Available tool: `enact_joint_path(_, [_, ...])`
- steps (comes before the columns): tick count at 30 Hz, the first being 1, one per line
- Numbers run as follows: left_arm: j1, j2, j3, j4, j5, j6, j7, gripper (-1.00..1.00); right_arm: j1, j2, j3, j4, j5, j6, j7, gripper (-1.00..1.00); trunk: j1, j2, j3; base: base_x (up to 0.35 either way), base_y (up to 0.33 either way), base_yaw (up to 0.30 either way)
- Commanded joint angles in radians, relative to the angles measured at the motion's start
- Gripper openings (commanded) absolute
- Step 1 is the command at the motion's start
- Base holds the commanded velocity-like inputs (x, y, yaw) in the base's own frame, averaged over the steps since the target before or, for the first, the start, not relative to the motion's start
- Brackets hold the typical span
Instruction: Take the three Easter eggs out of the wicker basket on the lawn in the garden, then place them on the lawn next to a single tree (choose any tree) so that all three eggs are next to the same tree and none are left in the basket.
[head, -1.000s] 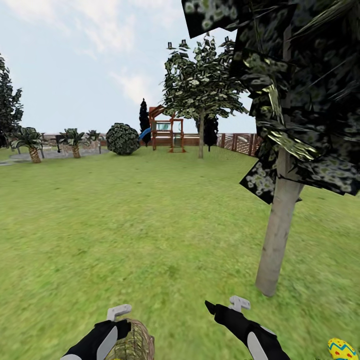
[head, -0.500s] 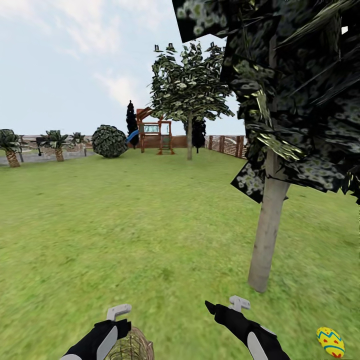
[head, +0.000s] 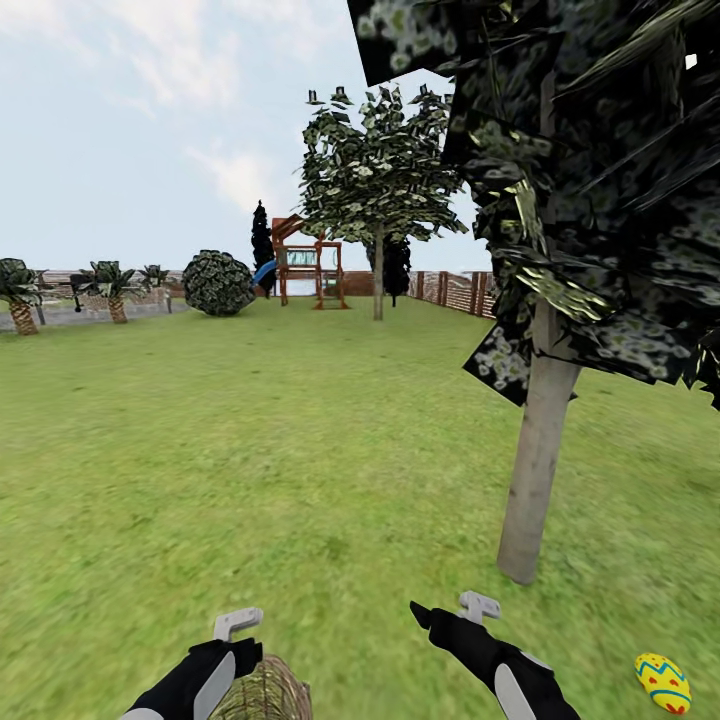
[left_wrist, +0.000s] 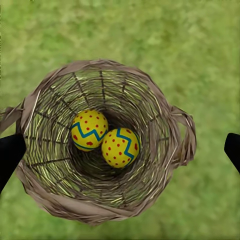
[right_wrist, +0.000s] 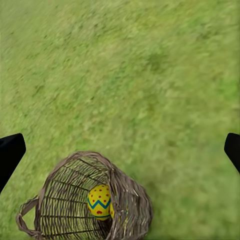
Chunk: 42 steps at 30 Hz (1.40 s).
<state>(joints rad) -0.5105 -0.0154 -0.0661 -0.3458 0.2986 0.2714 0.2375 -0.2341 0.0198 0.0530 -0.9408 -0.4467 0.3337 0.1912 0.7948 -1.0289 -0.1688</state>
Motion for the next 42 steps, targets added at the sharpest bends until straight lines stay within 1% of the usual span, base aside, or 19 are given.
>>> enact_joint_path(1, [0.0,0.0,-0.007,-0.003,0.01,0.004,0.007,1.0,-0.001,0.0,-0.001,-0.001,-0.006,0.005,0.001,1.0,0.0,-0.001,-0.001,0.0,0.02,-0.001])
enact_joint_path(15, [0.001,0.0,-0.008,-0.005,0.01,0.001,0.006,1.0,-0.001,0.0,-0.001,-0.001,-0.006,0.005,0.001,1.0,0.0,-0.001,-0.001,0.0,0.004,0.0])
enact_joint_path(16, [0.001,0.0,-0.008,-0.005,0.01,0.0,0.006,1.0,-0.001,0.0,-0.001,-0.001,-0.006,0.005,0.001,1.0,0.004,-0.008,-0.005,0.0,0.0,0.0])
enact_joint_path(23, [0.001,0.0,-0.008,-0.007,0.01,-0.001,0.005,1.0,-0.001,0.0,-0.001,-0.001,-0.006,0.005,0.001,1.0,0.004,-0.008,-0.005,0.0,0.0,0.0])
enact_joint_path(36, [0.001,0.0,-0.008,0.0,0.01,-0.017,0.005,1.0,-0.001,0.0,0.0,-0.003,-0.004,0.005,0.001,1.0,0.054,-0.099,-0.045,0.0,0.0,0.0])
enact_joint_path(42, [0.001,0.0,-0.008,0.003,0.01,-0.018,0.005,1.0,0.0,0.0,0.001,-0.022,-0.004,0.002,0.008,1.0,0.077,-0.141,-0.064,0.0,0.0,0.0])
